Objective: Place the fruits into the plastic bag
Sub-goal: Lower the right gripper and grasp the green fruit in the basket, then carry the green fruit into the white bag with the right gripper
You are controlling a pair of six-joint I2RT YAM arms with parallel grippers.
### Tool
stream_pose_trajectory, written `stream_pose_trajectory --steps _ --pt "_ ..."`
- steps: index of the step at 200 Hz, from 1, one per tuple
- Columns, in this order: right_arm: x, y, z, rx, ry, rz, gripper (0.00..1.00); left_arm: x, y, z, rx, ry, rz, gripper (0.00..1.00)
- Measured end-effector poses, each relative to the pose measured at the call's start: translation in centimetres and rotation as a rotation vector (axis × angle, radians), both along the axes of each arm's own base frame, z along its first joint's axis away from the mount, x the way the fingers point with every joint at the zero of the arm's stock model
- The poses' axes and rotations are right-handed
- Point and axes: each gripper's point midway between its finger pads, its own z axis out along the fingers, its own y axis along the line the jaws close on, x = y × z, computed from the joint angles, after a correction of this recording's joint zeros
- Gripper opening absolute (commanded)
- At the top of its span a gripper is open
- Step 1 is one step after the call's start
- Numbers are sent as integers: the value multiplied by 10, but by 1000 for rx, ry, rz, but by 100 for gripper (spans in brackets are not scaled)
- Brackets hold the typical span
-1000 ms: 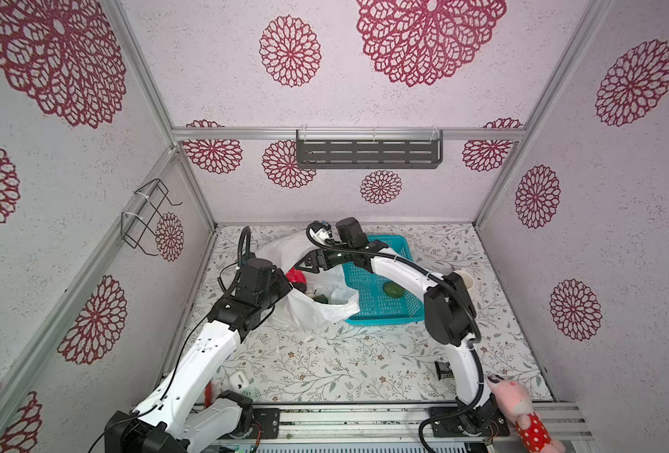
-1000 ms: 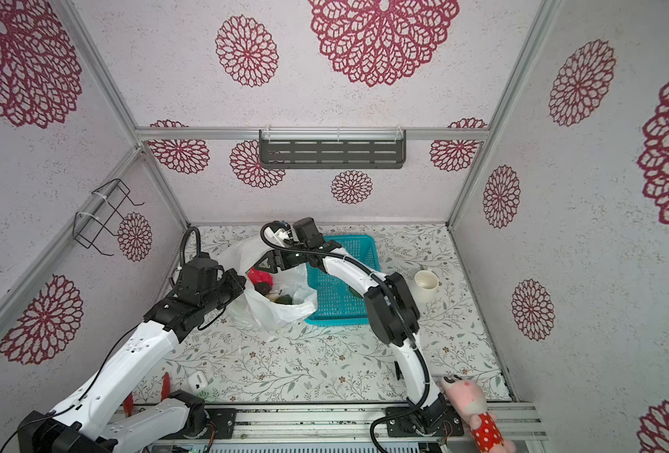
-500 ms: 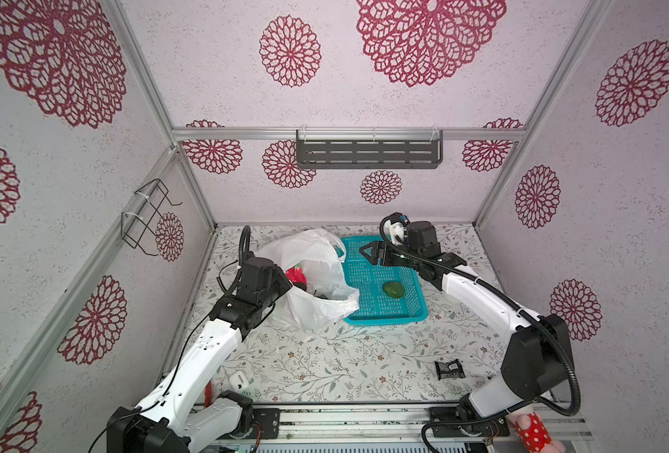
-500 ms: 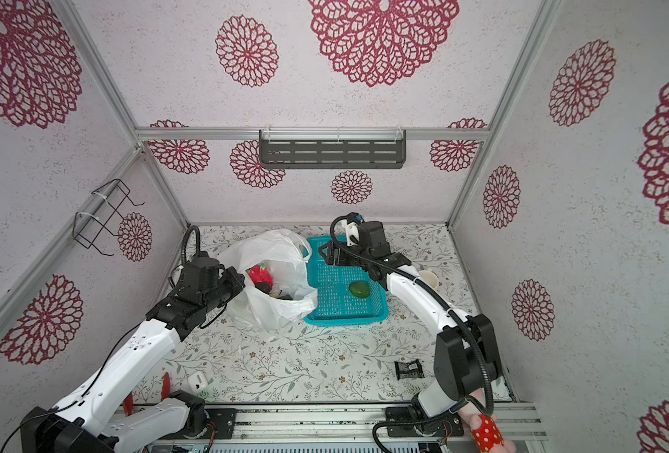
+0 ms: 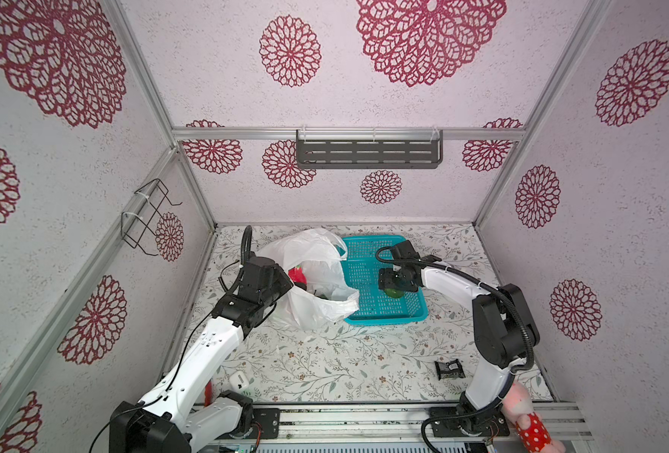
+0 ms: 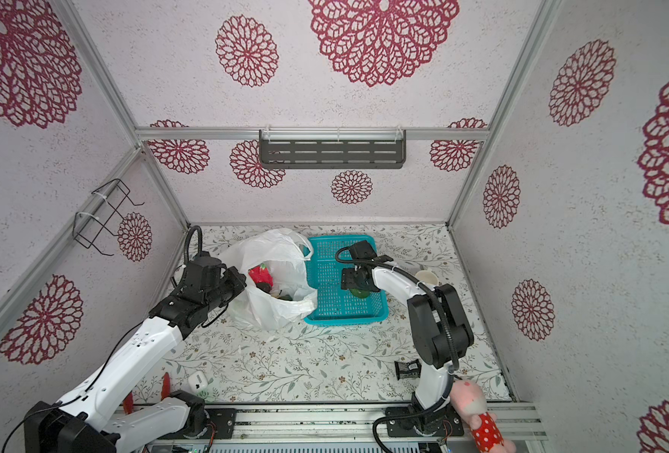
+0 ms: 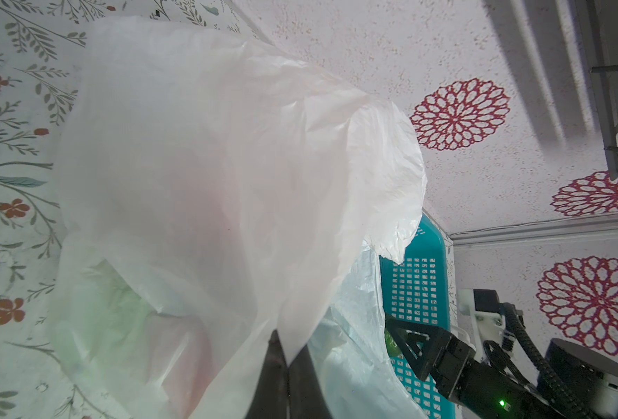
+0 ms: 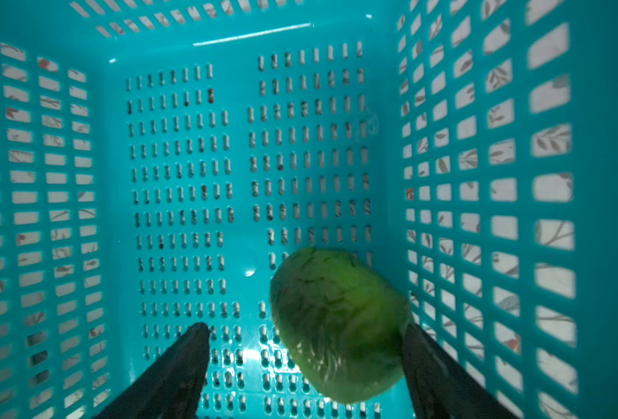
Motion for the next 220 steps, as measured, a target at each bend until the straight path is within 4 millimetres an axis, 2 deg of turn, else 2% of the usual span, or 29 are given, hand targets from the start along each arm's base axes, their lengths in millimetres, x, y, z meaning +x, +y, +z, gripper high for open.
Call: stream_pose_trajectory --steps 60,103,128,145,162,177,201,220 --pt "-18 9 -17 60 68 25 81 -1 -1 -2 -2 6 -2 0" --pt "-10 12 -24 52 60 25 74 -1 -3 -4 -8 12 -12 0" --pt "-2 12 -34 23 63 26 66 -1 -5 -4 -8 12 -16 0" --pt "1 11 -40 5 63 36 52 -1 -5 -4 -8 13 -17 0" --pt "5 12 -37 2 49 42 38 -1 -5 -4 -8 12 -17 0" --pt "5 12 -36 -3 44 57 29 -1 -5 -4 -8 12 -17 0" --pt "3 18 -30 -4 28 88 25 -1 -5 -4 -8 12 -17 0" --pt "2 34 -6 22 -35 158 26 -1 -5 -4 -9 11 -18 0"
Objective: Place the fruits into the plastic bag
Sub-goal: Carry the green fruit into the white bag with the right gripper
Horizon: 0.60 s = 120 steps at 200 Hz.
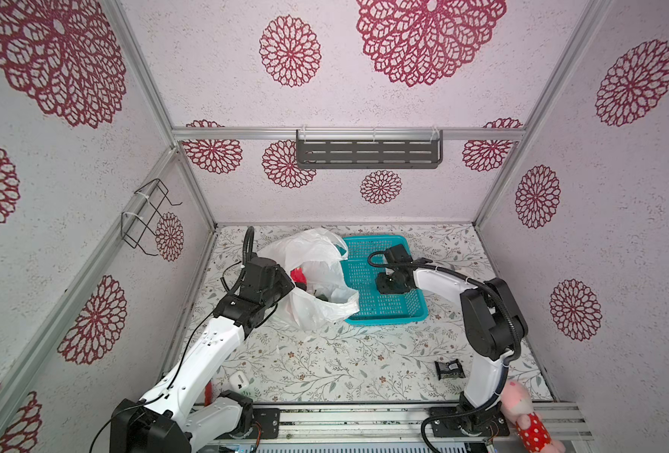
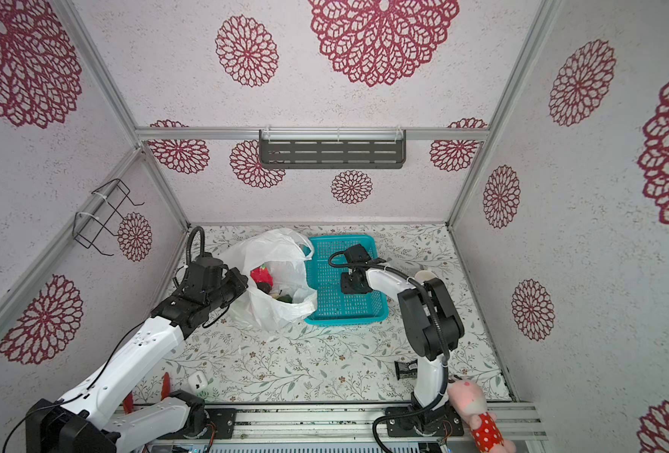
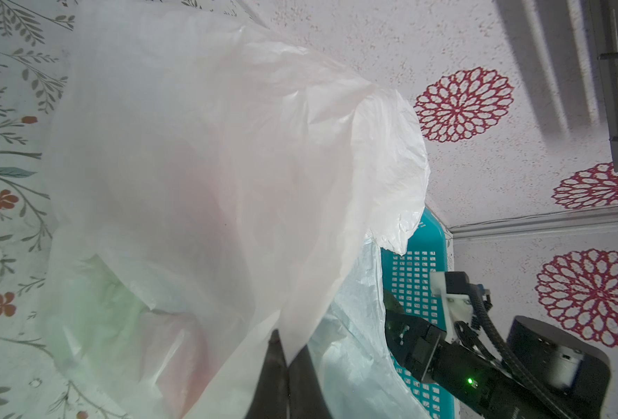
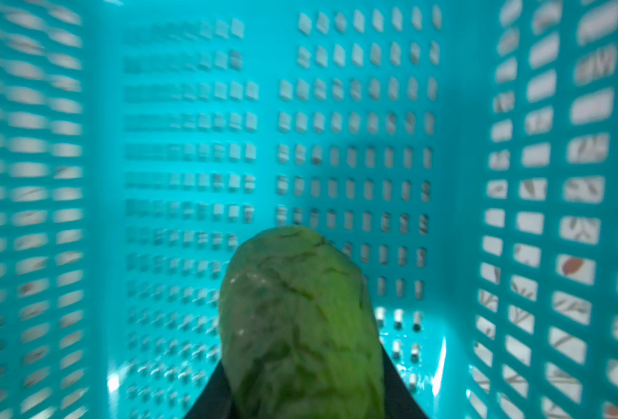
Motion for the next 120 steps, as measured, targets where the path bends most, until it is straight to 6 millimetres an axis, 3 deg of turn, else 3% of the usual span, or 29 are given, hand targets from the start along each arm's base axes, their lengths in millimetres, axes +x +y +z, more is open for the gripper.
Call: stream_pose_trajectory --steps 20,50,68,91,120 --pt "-8 36 45 72 -102 136 27 0 0 0 -1 -1 -2 0" --pt "-33 121 131 242 -265 412 28 1 -1 1 -3 -6 -3 0" --pt "-54 164 159 325 -293 565 29 1 0 2 -2 -8 -2 0" --pt "-66 206 164 398 -253 702 29 -1 3 5 0 -17 12 0" --pt "-52 250 134 447 -145 777 31 -8 10 17 1 -43 36 0"
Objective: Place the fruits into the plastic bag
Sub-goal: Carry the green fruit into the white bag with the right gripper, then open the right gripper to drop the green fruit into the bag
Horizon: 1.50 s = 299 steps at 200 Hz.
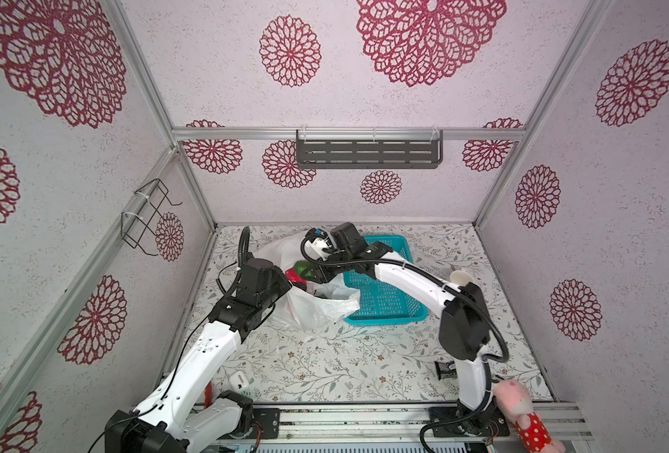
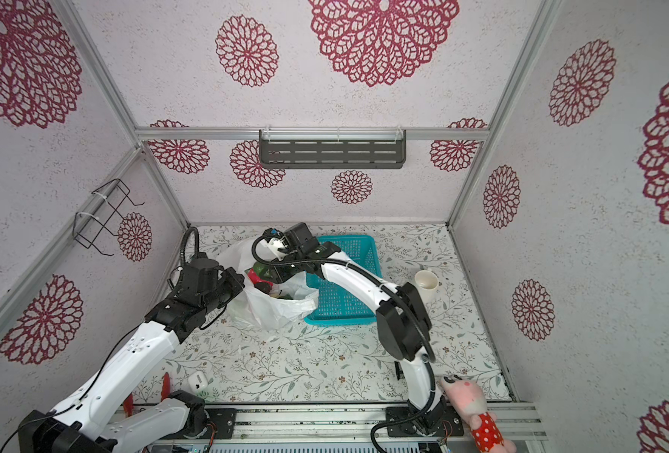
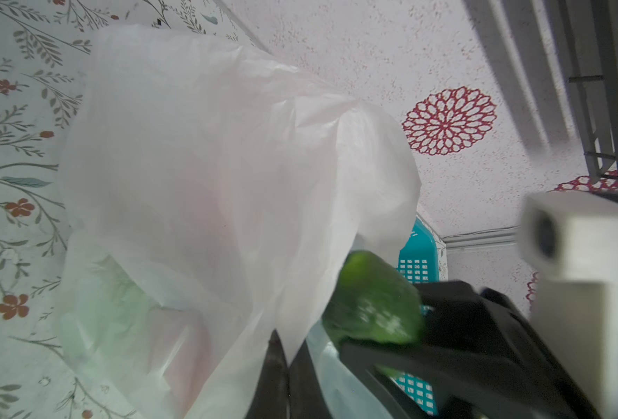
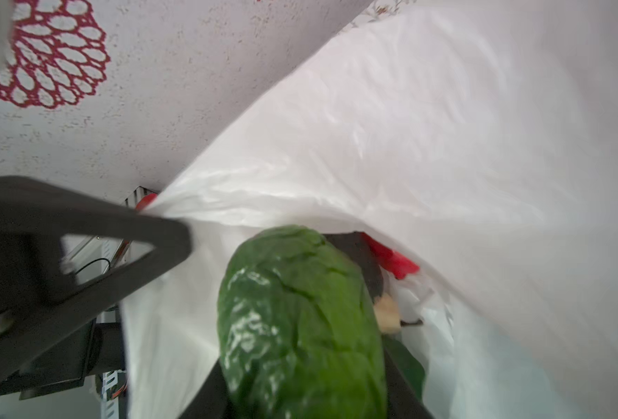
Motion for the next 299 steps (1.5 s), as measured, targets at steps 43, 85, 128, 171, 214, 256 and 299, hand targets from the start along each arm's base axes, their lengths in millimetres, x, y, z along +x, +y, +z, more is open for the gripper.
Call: stream_pose_trajectory --steps 43,85,128,171,214,256,299 --pt "0 33 -28 46 125 108 85 -4 6 14 8 -19 21 0" --pt "-24 9 2 67 94 134 90 -6 9 10 20 1 30 0" --pt "-37 -62 71 118 -55 57 91 -6 10 10 19 2 45 0" --pt "-52 -120 82 46 -136 12 91 -5 12 8 22 7 56 0" --pt "-97 -123 17 -125 -28 92 92 -3 11 0 32 29 56 0" --pt "-102 -116 -18 -248 -49 111 89 -2 10 -3 32 37 54 0" --pt "-86 -113 -44 -346 -111 68 18 -2 10 -3 30 38 56 0"
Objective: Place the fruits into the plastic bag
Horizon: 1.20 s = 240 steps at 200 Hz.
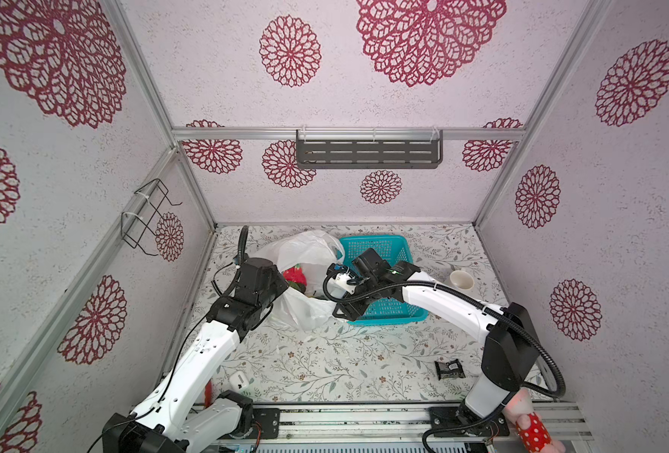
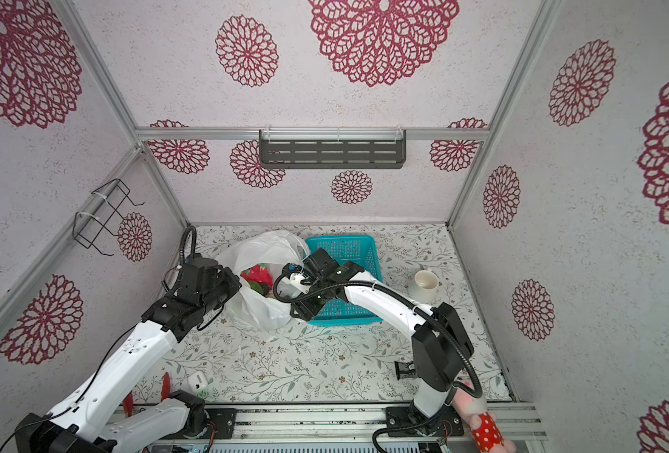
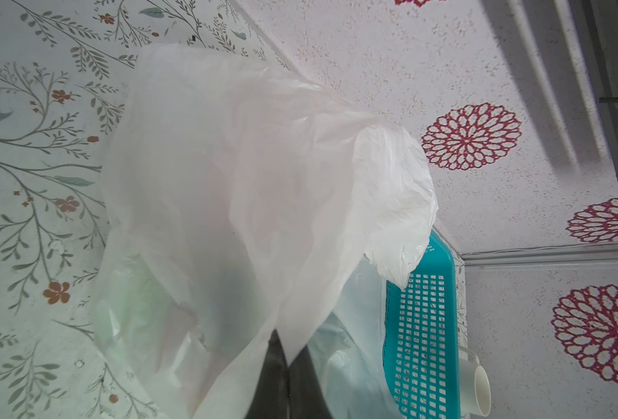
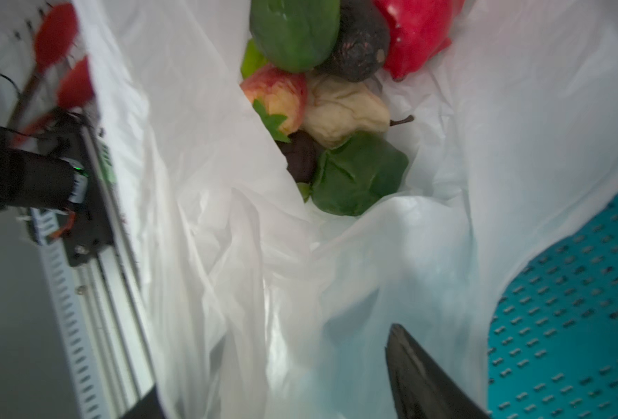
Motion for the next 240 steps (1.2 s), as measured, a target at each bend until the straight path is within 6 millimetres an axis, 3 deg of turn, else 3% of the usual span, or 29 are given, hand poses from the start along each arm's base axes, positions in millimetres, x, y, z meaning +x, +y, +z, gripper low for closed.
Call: stream_pose_trajectory --steps 6,31,58,77,110,139,168,217,240 --pt "4 0 -3 -12 -18 -11 0 0 0 0 0 0 0 0" --pt "21 -3 -5 -41 -100 -71 0 0 0 0 -2 1 -2 0" --pt "42 -2 10 -41 -209 -124 0 0 0 0 -1 0 -2 0" --pt "59 4 41 2 -291 -158 0 0 0 0 -1 0 -1 0" --pt "86 28 136 199 -471 -196 0 5 -1 -4 2 5 1 0" --pt "86 45 196 317 -563 -169 0 20 -13 -4 -21 -7 -28 0" --pt "90 59 226 365 -625 -146 0 40 -24 11 -28 -46 -62 0" --pt "94 56 250 400 -697 -161 0 65 -47 27 -63 -106 -153 0" --pt "94 45 259 387 -737 -185 0 71 -62 37 -92 -145 -215 0"
